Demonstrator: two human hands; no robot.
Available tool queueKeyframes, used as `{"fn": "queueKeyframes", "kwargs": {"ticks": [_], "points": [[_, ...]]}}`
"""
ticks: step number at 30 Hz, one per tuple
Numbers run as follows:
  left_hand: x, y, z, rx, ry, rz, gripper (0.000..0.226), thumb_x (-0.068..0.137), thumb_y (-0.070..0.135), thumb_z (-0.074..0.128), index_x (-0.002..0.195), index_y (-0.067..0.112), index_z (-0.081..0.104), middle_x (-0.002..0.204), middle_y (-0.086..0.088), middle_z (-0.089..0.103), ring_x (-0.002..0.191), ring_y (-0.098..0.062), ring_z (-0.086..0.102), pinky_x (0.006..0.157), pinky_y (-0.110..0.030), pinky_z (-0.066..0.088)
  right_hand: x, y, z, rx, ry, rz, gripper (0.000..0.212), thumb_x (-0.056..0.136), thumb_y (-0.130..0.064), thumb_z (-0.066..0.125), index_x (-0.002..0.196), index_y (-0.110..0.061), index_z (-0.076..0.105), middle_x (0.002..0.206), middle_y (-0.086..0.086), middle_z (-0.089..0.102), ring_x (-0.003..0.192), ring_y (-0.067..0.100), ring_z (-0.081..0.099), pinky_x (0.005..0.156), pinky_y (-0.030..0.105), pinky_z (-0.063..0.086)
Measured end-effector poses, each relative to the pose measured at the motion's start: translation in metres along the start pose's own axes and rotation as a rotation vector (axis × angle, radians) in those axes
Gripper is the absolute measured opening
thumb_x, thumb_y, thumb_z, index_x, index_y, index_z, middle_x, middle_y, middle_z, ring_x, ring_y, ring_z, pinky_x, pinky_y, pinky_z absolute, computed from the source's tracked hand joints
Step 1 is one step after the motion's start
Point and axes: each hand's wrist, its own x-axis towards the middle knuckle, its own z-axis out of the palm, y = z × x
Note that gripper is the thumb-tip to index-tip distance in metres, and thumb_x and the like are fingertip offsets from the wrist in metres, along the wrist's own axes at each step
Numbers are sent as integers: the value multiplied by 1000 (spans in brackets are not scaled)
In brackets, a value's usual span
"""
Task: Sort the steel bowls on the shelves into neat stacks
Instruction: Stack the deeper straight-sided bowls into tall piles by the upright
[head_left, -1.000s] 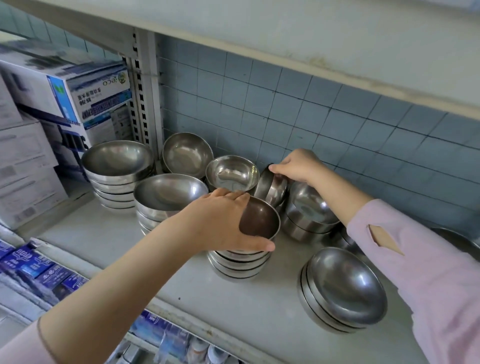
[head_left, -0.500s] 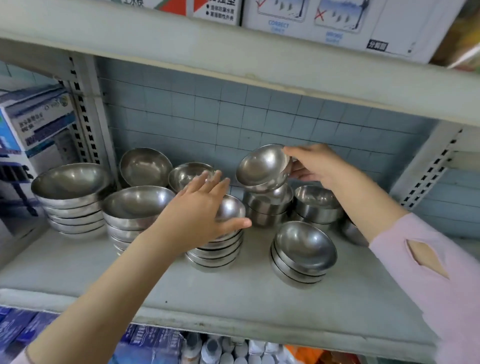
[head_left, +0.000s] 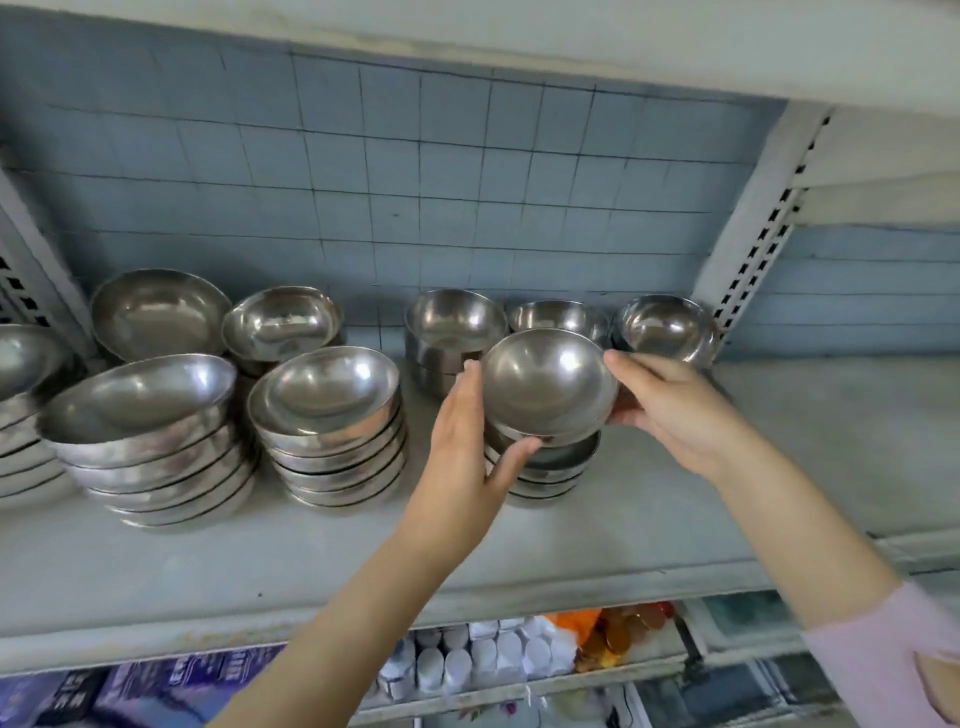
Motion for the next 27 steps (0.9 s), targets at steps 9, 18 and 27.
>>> {"fn": "queueKeyframes", "kwargs": {"ticks": [9, 18, 27], "points": [[-3, -30, 23, -54, 49, -52, 85, 84, 66, 51, 147, 41, 0, 154, 26, 13, 143, 5, 14, 110, -6, 12, 5, 51, 4, -262, 62, -116, 37, 105, -30, 45, 103, 1, 64, 110, 6, 60, 93, 10, 58, 92, 28, 41], [-14, -47, 37, -213, -62, -165, 105, 71, 55, 76, 151, 26, 14, 153, 5, 35, 141, -10, 35, 115, -40, 33, 1, 78, -4, -226, -210, -195, 118, 51, -69, 84, 151, -50, 24, 151, -25, 40, 135, 4, 46, 111, 34, 42], [-18, -52, 35, -282, 14, -271, 95, 51, 64, 82, 129, 60, 28, 137, 19, 49, 129, -6, 49, 108, -39, 43, 13, 72, -4, -161, -294, -211, 105, 43, -68, 88, 132, -65, 31, 144, -29, 45, 135, -1, 45, 107, 30, 46]]}}
